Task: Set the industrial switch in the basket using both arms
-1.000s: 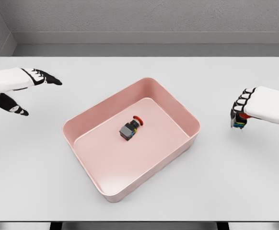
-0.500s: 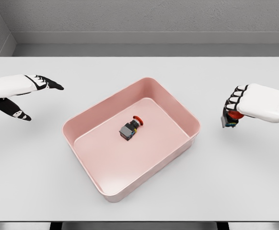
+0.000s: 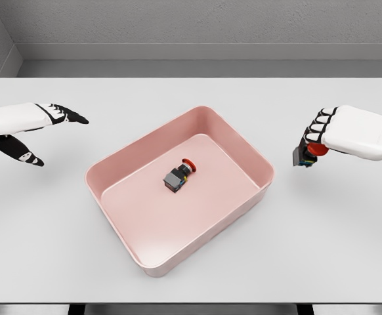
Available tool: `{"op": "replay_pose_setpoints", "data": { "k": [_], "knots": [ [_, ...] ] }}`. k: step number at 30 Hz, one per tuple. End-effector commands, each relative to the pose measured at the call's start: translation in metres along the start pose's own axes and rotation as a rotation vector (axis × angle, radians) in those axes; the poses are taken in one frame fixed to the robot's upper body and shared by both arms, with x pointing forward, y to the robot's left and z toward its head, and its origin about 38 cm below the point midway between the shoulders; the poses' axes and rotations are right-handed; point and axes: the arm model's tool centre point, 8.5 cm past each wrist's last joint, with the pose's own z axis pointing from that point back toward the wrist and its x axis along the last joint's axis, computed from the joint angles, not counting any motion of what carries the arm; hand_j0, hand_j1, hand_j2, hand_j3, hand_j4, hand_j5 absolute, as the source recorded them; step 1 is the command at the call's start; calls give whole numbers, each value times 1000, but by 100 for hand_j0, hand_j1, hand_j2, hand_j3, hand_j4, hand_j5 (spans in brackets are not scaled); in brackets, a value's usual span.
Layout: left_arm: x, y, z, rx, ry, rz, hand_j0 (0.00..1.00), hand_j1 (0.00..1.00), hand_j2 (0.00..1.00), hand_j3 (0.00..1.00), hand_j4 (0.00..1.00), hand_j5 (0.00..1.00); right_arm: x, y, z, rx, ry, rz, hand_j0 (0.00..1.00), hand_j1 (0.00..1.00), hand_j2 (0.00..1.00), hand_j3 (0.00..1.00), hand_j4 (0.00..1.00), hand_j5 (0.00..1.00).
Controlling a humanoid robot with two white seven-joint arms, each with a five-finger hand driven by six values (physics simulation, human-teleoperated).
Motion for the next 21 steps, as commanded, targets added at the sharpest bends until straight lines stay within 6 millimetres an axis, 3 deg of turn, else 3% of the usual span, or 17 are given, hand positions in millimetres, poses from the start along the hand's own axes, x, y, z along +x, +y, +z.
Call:
{"op": "replay_pose_setpoints", "data": {
  "k": [1, 21],
  "knots": [
    [1, 1, -2, 6, -6, 6, 100, 100, 100, 100, 100, 100, 1, -2, 0, -7, -4, -5, 49, 49, 49, 49, 49, 49],
    [2, -3, -4, 1, -12, 9, 100, 100, 100, 100, 100, 100, 0, -21, -13, -92, -21, -12, 49, 49, 49, 49, 49, 49]
  ]
}}
